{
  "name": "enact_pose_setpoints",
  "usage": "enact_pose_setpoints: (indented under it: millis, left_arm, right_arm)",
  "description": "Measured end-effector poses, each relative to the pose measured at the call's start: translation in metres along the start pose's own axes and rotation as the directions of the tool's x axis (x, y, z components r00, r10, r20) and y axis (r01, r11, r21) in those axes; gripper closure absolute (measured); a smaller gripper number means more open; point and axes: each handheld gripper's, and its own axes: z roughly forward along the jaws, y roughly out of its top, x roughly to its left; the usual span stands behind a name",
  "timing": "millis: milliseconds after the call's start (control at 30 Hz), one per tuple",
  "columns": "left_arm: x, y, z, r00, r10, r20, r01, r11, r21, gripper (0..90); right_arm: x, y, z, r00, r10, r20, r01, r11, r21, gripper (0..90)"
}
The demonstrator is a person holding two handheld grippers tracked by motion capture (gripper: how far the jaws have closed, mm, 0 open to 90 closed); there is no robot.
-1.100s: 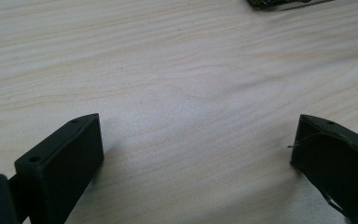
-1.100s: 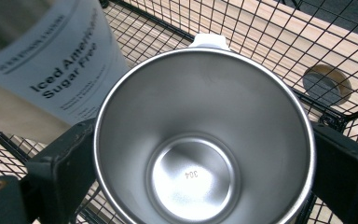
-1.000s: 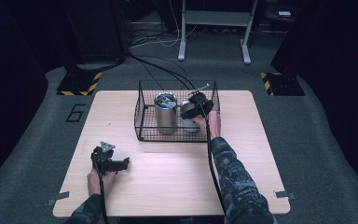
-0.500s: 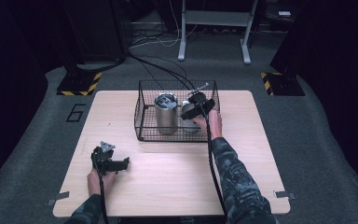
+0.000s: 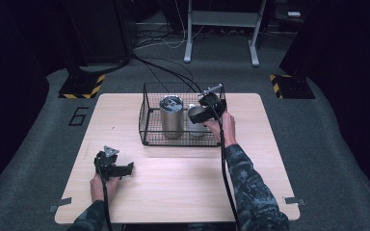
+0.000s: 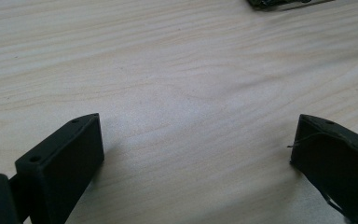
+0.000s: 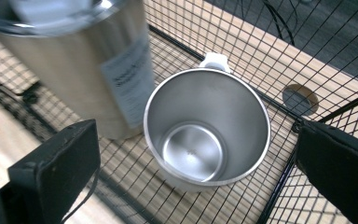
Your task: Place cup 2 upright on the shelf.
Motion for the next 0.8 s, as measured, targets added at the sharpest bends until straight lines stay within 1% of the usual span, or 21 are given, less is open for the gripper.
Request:
enact_pose_setpoints:
  millis: [33,67,133,167,200,233,300,367,400,433,467,500,567,633,667,700,733,800]
  left_arm:
    - [0.0,0.0,0.0,1.0,-0.006,-0.001,0.006,1.0,-0.005,2.0]
    - [0.0,0.0,0.0,1.0,-0.001,-0.001,0.001,1.0,-0.001,2.0]
    - [0.0,0.0,0.0,1.0,-0.007,-0.001,0.007,1.0,-0.005,2.0]
    - [0.0,0.0,0.0,1.0,-0.006,-0.001,0.006,1.0,-0.004,2.0]
    - [0.0,0.0,0.0,1.0,-0.007,-0.001,0.007,1.0,-0.005,2.0]
    - [0.0,0.0,0.0,1.0,-0.006,-0.001,0.006,1.0,-0.005,2.0]
    - [0.0,0.0,0.0,1.0,-0.003,0.0,0.003,1.0,-0.002,2.0]
    - [0.0,0.0,0.0,1.0,-0.005,-0.001,0.005,1.0,-0.004,2.0]
    - [0.0,0.0,0.0,1.0,-0.004,0.0,0.004,1.0,-0.003,2.0]
    - [0.0,0.0,0.0,1.0,-0.005,0.0,0.005,1.0,-0.003,2.0]
    - [0.0,0.0,0.0,1.0,-0.005,0.0,0.005,1.0,-0.003,2.0]
    - [0.0,0.0,0.0,1.0,-0.004,0.0,0.004,1.0,-0.003,2.0]
    - [0.0,0.0,0.0,1.0,-0.007,-0.001,0.007,1.0,-0.005,2.0]
    - [0.0,0.0,0.0,1.0,-0.006,0.0,0.006,1.0,-0.005,2.0]
    - [0.0,0.0,0.0,1.0,0.0,0.0,0.0,1.0,0.001,2.0]
    - [0.0,0.0,0.0,1.0,-0.005,0.001,0.005,1.0,-0.005,2.0]
    - [0.0,0.0,0.0,1.0,-0.004,0.002,0.004,1.0,-0.004,2.0]
    - [0.0,0.0,0.0,1.0,-0.002,0.003,0.002,1.0,-0.004,2.0]
  right_arm:
    - [0.001,0.0,-0.004,1.0,-0.001,-0.002,0.001,1.0,-0.007,0.0]
    - [0.001,-0.001,-0.008,0.9998,-0.017,-0.005,0.017,1.0,-0.018,0.0]
    - [0.004,-0.004,-0.019,0.9996,-0.023,-0.016,0.022,0.999,-0.035,0.1]
    - [0.005,-0.006,-0.024,0.9992,-0.032,-0.023,0.031,0.999,-0.037,0.1]
    - [0.007,-0.007,-0.027,0.9993,-0.029,-0.023,0.028,0.999,-0.038,0.1]
    - [0.006,-0.009,-0.03,0.9985,-0.048,-0.026,0.046,0.998,-0.043,0.1]
    - [0.01,-0.013,-0.04,0.9985,-0.04,-0.038,0.038,0.998,-0.055,0.2]
    - [0.012,-0.018,-0.05,0.9975,-0.057,-0.042,0.054,0.996,-0.068,0.2]
    - [0.012,-0.019,-0.053,0.9971,-0.059,-0.047,0.056,0.996,-0.072,0.2]
    - [0.013,-0.023,-0.059,0.997,-0.058,-0.051,0.053,0.994,-0.092,0.3]
    - [0.013,-0.026,-0.064,0.9963,-0.068,-0.053,0.062,0.993,-0.096,0.5]
    - [0.015,-0.029,-0.068,0.9966,-0.062,-0.055,0.055,0.993,-0.106,0.6]
    - [0.016,-0.035,-0.077,0.9955,-0.077,-0.055,0.07,0.991,-0.115,0.7]
    - [0.017,-0.041,-0.084,0.9952,-0.082,-0.054,0.075,0.99,-0.119,0.7]
    - [0.018,-0.044,-0.088,0.9949,-0.092,-0.042,0.086,0.989,-0.118,0.7]
    - [0.02,-0.048,-0.091,0.9951,-0.094,-0.031,0.09,0.99,-0.112,0.6]
    - [0.022,-0.051,-0.095,0.9952,-0.092,-0.032,0.088,0.99,-0.108,0.6]
    - [0.023,-0.058,-0.101,0.9948,-0.098,-0.026,0.094,0.988,-0.12,0.6]
